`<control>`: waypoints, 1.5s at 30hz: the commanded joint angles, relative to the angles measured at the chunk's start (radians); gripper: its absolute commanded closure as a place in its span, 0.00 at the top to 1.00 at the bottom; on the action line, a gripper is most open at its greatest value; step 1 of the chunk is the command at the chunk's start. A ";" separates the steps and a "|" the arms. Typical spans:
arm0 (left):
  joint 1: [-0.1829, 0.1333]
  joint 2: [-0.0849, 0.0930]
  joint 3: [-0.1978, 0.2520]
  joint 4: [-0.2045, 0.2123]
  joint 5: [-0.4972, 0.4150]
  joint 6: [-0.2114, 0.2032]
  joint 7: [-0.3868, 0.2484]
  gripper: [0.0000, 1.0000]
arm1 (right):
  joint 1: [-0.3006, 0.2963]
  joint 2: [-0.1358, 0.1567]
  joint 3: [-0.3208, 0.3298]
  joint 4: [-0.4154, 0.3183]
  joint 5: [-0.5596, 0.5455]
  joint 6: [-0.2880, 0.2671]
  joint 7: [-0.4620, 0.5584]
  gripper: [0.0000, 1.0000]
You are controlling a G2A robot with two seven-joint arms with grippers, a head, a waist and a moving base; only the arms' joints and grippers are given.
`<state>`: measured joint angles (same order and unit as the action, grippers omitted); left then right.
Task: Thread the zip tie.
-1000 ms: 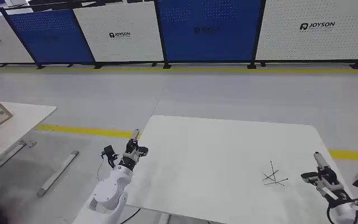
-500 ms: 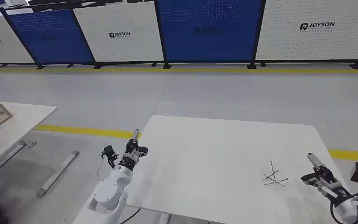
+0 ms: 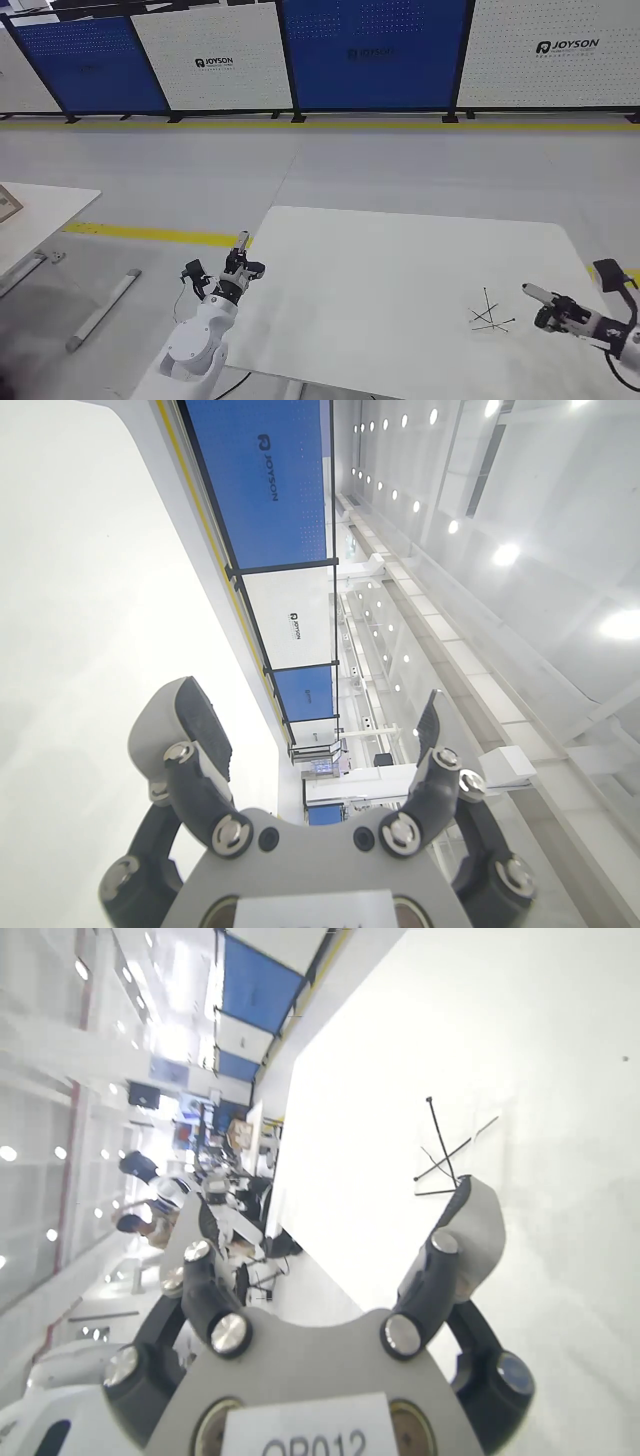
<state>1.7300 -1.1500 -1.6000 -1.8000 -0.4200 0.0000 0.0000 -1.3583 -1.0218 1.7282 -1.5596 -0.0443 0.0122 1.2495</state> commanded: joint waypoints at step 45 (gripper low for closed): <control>0.000 0.000 0.000 0.000 0.000 0.000 0.000 1.00 | 0.231 0.116 -0.298 0.216 -0.135 -0.155 0.126 1.00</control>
<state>1.7300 -1.1500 -1.6000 -1.8000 -0.4200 0.0000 0.0000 -1.1406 -0.9041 1.4337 -1.3584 -0.1994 -0.1535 1.3874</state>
